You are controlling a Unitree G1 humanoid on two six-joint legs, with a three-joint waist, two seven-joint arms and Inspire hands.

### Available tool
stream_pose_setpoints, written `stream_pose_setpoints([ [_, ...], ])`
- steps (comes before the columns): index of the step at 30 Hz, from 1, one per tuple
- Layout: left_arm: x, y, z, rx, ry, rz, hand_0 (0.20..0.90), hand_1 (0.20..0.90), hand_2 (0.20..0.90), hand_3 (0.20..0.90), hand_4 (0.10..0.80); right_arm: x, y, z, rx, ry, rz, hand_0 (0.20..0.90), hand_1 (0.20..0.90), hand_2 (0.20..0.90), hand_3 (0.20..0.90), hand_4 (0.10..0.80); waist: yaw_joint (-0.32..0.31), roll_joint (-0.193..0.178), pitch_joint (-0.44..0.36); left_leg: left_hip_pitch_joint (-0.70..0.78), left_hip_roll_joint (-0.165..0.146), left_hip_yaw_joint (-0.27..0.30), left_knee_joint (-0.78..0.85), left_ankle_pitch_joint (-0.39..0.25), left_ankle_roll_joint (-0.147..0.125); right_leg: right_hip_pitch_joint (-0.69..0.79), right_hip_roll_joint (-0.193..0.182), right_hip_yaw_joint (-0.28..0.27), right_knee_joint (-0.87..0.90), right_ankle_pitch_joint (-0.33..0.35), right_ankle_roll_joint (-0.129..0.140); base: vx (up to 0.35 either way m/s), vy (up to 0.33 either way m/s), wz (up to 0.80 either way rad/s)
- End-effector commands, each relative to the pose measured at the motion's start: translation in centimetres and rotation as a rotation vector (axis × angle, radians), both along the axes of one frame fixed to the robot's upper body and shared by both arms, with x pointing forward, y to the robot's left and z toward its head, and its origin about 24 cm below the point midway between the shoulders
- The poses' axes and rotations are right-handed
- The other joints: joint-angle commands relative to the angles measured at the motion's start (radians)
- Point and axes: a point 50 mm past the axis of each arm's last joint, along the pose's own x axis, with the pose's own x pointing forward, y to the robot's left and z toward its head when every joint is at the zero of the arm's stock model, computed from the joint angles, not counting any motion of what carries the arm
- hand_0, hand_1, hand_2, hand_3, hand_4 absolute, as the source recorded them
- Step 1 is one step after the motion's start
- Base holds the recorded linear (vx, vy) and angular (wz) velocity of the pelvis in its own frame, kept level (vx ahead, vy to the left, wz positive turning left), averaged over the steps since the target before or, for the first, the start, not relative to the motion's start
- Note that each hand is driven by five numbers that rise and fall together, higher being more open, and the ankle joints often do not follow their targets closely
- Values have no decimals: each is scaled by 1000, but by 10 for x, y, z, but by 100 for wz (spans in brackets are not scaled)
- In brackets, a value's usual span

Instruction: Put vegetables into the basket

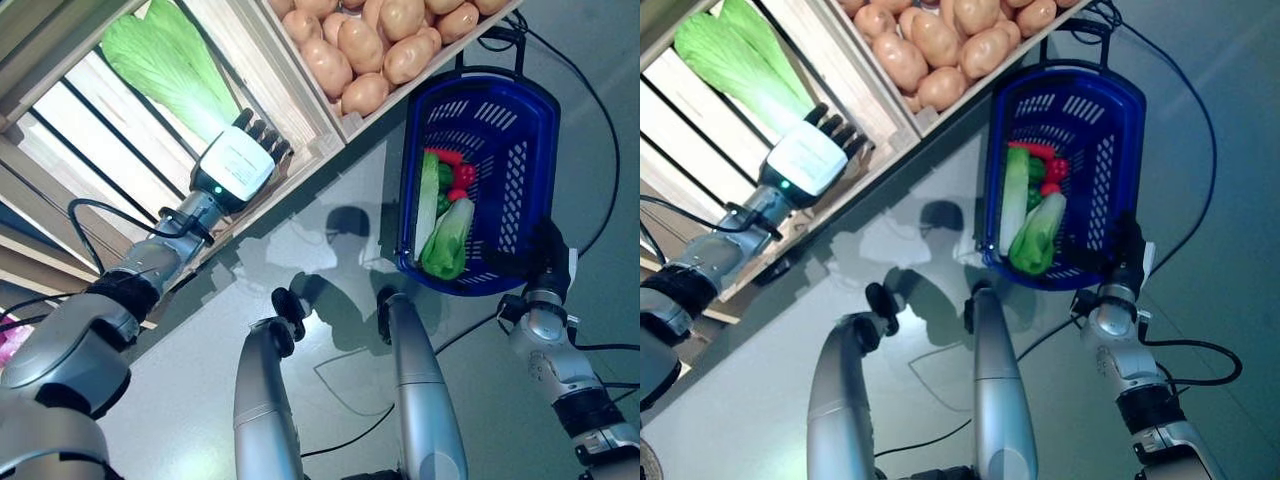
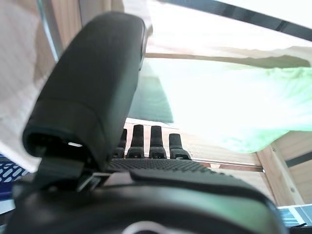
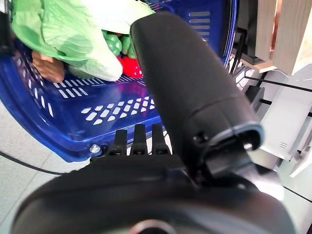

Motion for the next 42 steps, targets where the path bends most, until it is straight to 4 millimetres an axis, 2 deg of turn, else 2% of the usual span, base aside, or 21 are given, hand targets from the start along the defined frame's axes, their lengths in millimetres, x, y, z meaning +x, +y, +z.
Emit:
stream_pose_setpoints([
  [1,-3,9,57,-38,-277,-12,300,300,300,300,400,-4,-13,43,-94,-186,-52,900,900,900,900,800,-7,-32,-2,43,12,-15,85,-209,-7,27,-11,-10,-100,112,-12,0,0,0],
  [9,-4,2,55,-19,-287,-60,300,300,300,300,400,-3,-8,41,-86,-191,-41,900,900,900,900,800,-4,-33,-2,45,16,-10,96,-218,-9,31,-20,-15,-95,106,-11,0,0,0],
  [16,-6,5,57,-33,-303,-93,300,300,300,300,400,0,-8,45,-92,-197,-33,900,900,900,900,800,-4,-30,-2,82,19,-1,88,-222,-12,65,-24,-14,-103,103,-9,1,16,0],
  [19,-11,3,62,-96,-360,-157,300,300,300,300,400,1,-5,44,-92,-191,-13,900,900,900,900,800,-2,-34,-2,110,23,1,69,-213,-18,93,-22,-20,-121,110,-9,7,20,0],
  [20,-13,2,65,-128,-392,-187,300,300,300,300,400,1,-3,43,-94,-192,-8,900,900,900,900,800,0,-36,-2,119,24,1,59,-205,-22,103,-20,-22,-129,114,-8,-74,18,0],
  [21,-16,1,70,-149,-428,-219,300,300,300,300,400,1,-1,43,-85,-199,-6,900,900,900,900,800,1,-37,-2,117,26,9,33,-169,-17,100,-19,-28,-150,142,-16,0,0,0],
  [22,-17,2,69,-155,-430,-219,300,300,300,300,400,0,-1,41,-84,-192,-5,900,900,900,900,800,2,-37,-2,139,24,4,33,-189,-27,125,-17,-26,-150,123,-8,0,0,0],
  [23,-19,1,71,-187,-454,-244,300,300,300,300,400,-1,1,39,-83,-192,-5,900,900,900,900,800,5,-37,-2,153,24,5,20,-182,-29,139,-17,-28,-161,126,-8,0,0,0],
  [24,-22,2,75,-215,-488,-269,300,300,300,300,400,-1,3,39,-86,-198,-3,900,900,900,900,800,8,-36,-2,154,24,11,-9,-148,-23,140,-17,-33,-185,153,-16,-72,-9,4],
  [27,-29,0,76,-284,-543,-350,300,300,300,300,400,-1,10,35,-94,-199,12,900,900,900,900,800,22,-35,-2,210,15,12,-76,-114,-31,203,-20,-46,-253,176,-15,-16,-15,8],
  [31,-45,-9,68,-358,-553,-474,300,300,300,300,400,-2,19,29,-116,-162,55,900,900,900,900,800,60,-29,-15,349,-21,11,-244,-42,-37,343,-22,-76,-404,218,-9,36,-52,14],
  [34,-55,-6,54,-519,-554,-518,300,300,300,300,400,-5,24,20,-127,-146,85,900,900,900,900,800,89,-31,-61,437,-57,-11,-356,-2,-34,439,-15,-87,-528,245,-4,91,-69,16],
  [36,-60,-10,45,-591,-536,-556,300,300,300,300,400,-6,26,16,-115,-133,101,900,900,900,900,800,103,-33,-86,478,-70,-15,-418,23,-34,488,-13,-98,-599,264,-3,69,-59,13],
  [37,-63,-11,40,-687,-510,-584,300,300,300,300,400,-7,27,14,-110,-135,118,900,900,900,900,800,110,-34,-98,512,-72,-14,-461,34,-34,517,-17,-106,-632,271,1,49,-31,14],
  [40,-73,-22,32,-831,-434,-667,300,300,300,300,400,-10,30,12,-94,-143,136,900,900,900,900,800,128,-37,-122,566,-89,-21,-545,69,-36,578,-21,-128,-710,297,10,48,-30,14],
  [41,-79,-32,26,-1018,-344,-744,300,300,300,300,400,-12,33,11,-99,-146,148,900,900,900,900,800,142,-38,-137,606,-101,-32,-590,79,-35,622,-20,-138,-754,305,15,54,-22,13],
  [42,-83,-36,23,-1049,-325,-773,300,300,300,300,400,-13,34,10,-103,-145,151,900,900,900,900,800,146,-37,-150,623,-103,-33,-616,90,-35,643,-20,-147,-782,315,16,113,-14,11],
])
